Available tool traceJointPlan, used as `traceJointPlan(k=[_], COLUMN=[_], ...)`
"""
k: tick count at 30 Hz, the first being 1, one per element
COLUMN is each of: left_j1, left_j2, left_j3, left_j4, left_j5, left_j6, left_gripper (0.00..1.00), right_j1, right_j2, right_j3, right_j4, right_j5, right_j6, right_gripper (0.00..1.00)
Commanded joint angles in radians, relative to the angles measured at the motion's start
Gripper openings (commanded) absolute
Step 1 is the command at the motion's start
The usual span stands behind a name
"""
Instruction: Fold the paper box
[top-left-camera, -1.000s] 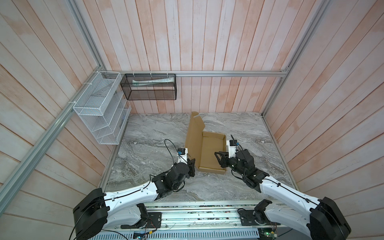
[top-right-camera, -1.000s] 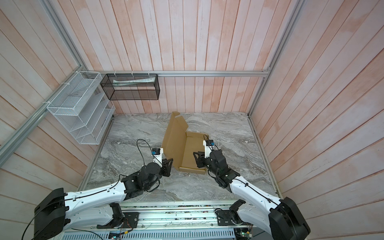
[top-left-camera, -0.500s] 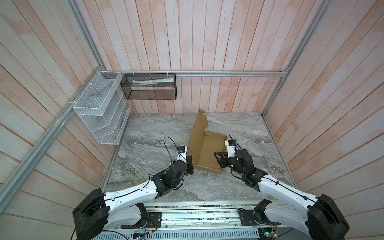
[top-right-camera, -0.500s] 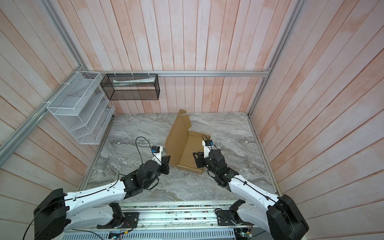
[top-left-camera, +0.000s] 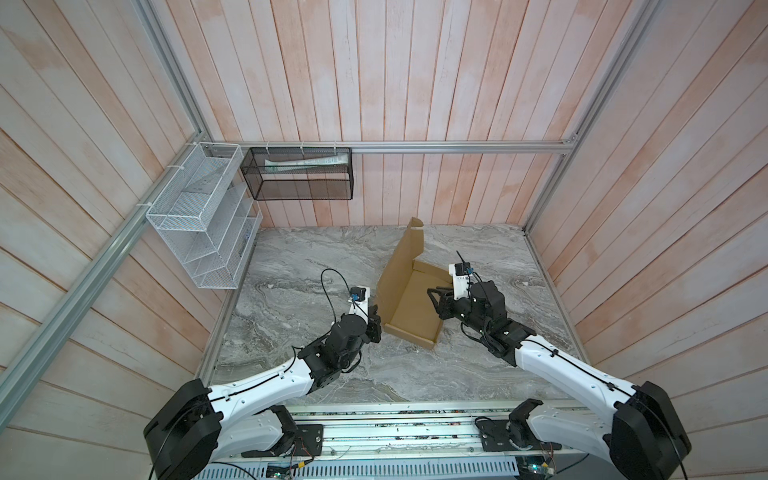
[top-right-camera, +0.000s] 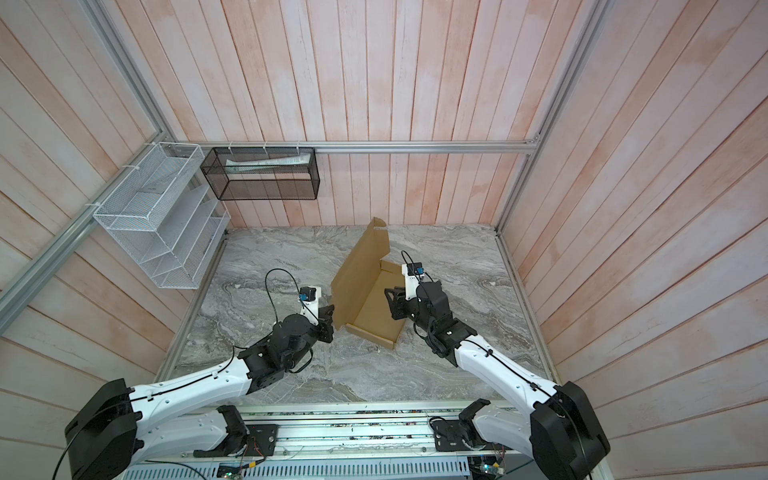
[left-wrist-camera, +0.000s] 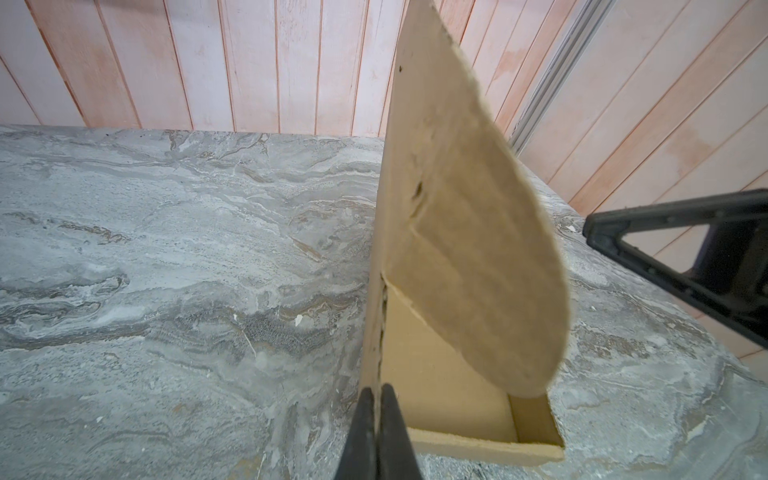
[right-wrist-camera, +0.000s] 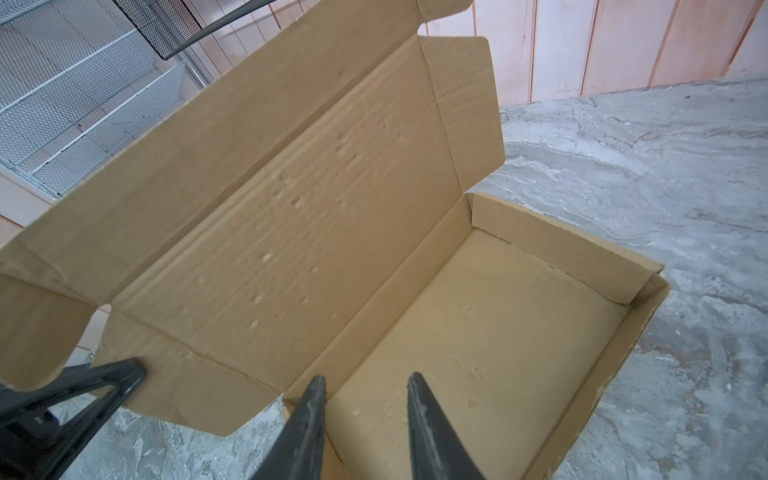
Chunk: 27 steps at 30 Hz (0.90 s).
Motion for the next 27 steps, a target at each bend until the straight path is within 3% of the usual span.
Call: traceJointPlan(k=[1,8,19,27], left_j1=[0.021,0.058,0.155,0.178], left_j2=[-0.015,-0.034,-0.112,-0.120], left_j3=[-0.027,-0.060,-0.078,-0.050], left_j4=[0.048,0.091,0.083,0.013], left_j5=[0.049,0.133,0.318,0.378], left_j6=[0.055,0.163,0.256,0.296], left_gripper=[0.00,0.00,0.00,0.00], right_j1=[-0.017,-0.090,-0.271,-0.292], right_j2=[0.037,0.133,0.319,0.434], right_j3=[0.053,0.122,0.224,0.260], right_j4=[-0.034,-0.003,0.159,0.307], right_j5=[-0.002,-0.034,-0.195,-0.290], right_j6=[-0.060,-0.108,-0.190,-0.293], right_gripper=[0.35,0.40,0.52,0.56])
